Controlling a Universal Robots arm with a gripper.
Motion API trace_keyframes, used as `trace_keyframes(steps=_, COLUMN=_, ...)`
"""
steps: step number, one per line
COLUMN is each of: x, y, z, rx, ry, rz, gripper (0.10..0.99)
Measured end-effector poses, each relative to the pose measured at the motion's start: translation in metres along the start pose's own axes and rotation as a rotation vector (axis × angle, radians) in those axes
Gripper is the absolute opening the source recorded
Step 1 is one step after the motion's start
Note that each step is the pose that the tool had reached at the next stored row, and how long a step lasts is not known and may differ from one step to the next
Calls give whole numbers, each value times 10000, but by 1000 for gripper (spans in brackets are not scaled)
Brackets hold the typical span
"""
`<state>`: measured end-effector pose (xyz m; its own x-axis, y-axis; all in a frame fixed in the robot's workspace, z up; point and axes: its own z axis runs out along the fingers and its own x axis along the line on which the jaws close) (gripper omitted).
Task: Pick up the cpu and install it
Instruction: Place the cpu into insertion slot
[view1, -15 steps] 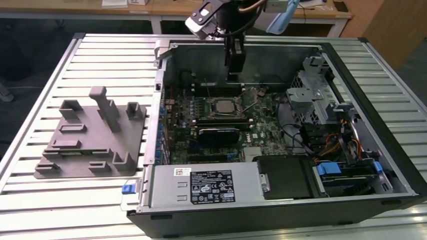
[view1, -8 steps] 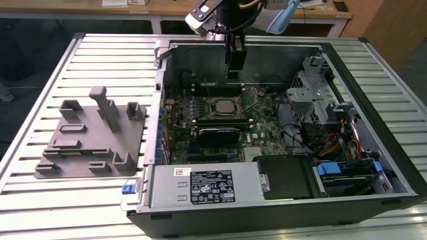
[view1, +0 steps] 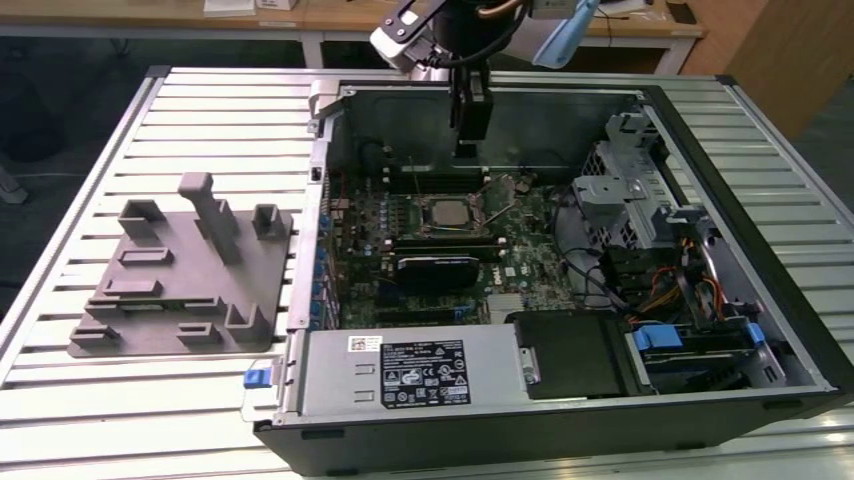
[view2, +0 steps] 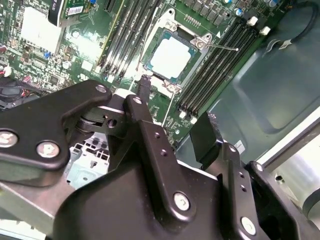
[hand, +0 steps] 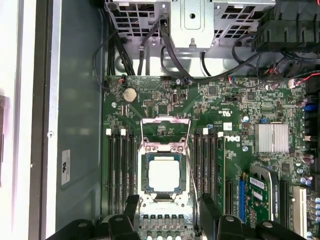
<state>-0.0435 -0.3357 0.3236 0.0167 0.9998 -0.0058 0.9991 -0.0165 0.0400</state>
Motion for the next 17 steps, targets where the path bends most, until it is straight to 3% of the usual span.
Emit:
trace_keyframes(steps=10, x=0, y=-3, z=60, rx=0, ry=0, rz=0, gripper=600)
trace_keyframes(steps=17, x=1, y=-6, z=153, rx=0, ry=-6, rz=0, gripper=600)
